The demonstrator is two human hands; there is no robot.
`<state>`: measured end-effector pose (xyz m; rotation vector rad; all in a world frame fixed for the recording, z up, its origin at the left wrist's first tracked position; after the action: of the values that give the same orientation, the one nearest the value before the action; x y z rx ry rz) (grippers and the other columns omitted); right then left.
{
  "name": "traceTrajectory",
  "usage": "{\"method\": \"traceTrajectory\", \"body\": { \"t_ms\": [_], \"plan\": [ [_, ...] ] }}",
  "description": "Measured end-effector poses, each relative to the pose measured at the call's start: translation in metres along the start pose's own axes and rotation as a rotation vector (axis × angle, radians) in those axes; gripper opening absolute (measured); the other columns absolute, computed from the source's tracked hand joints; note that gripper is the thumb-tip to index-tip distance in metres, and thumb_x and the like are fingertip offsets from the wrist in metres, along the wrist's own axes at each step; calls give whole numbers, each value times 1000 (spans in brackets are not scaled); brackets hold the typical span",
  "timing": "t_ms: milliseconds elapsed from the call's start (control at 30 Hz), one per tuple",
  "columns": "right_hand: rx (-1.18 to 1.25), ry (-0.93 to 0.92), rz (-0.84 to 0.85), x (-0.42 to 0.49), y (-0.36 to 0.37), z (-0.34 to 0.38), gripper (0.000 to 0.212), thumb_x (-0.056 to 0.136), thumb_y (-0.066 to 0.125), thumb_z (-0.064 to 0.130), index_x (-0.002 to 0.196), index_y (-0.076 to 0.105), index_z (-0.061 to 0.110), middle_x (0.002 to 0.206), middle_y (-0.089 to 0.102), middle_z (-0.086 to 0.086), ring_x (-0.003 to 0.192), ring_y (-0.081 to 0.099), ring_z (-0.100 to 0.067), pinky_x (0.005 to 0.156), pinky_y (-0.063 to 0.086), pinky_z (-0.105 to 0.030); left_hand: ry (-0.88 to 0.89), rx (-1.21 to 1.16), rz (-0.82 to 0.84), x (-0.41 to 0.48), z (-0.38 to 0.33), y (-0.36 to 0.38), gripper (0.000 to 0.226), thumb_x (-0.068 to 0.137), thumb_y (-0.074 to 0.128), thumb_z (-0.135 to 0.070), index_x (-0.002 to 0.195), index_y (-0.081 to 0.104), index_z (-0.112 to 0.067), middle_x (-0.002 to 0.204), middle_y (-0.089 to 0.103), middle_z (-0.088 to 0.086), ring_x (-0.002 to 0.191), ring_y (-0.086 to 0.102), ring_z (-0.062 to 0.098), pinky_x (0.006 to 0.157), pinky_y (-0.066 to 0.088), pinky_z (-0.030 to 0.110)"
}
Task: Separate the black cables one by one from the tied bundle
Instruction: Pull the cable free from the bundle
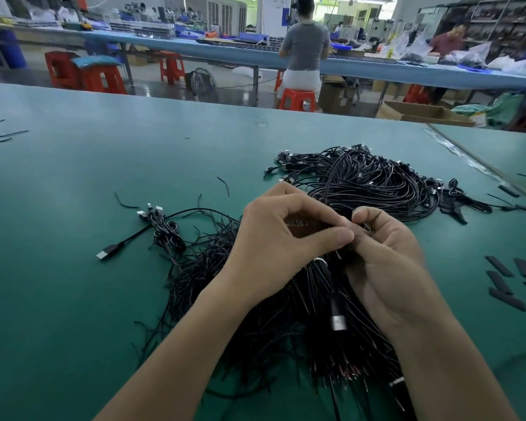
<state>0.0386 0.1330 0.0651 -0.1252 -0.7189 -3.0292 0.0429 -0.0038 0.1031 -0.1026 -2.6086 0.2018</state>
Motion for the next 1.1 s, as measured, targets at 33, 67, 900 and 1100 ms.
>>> {"method": "traceTrajectory", "body": {
  "t_ms": [33,67,900,1100],
  "plan": [
    [-23,-31,-2,0,0,2,14,75,70,14,77,58,21,68,59,-4,62,52,-15,62,50,-30,-53,-55,2,1,7,-1,32,65,91,-26,91,72,-30,90,66,-7,84,70,12,78,59,32],
    [-58,-60,-10,0,-1,3,16,79,70,13,74,59,24,69,58,-2,64,50,-16,67,47,-33,-126,-99,3,2,15,-2,43,60,93,-27,94,66,-30,87,67,-9,81,71,13,76,60,32],
    [-110,-90,-95,2,-11,7,19,86,66,6,78,56,20,62,63,3,49,54,-8,45,47,-17,-107,64,180,-2,17,21,28,84,39,-27,101,61,-31,86,74,11,83,70,41,77,58,55],
    [-167,-118,-75,1,-6,8,28,86,67,7,69,63,28,64,62,4,55,51,-8,51,46,-16,-274,-216,97,-1,24,15,36,83,54,-45,88,70,-14,91,74,14,88,73,35,84,57,58]
  ]
}}
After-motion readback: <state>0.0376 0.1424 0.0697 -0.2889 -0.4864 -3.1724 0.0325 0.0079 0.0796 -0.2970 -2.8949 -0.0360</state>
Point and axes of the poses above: each hand's wrist, its own x-axis towards the middle knuckle, its own y-axis out of the palm, z = x × y, the point moved 8 cm from there along x, towards the middle knuckle
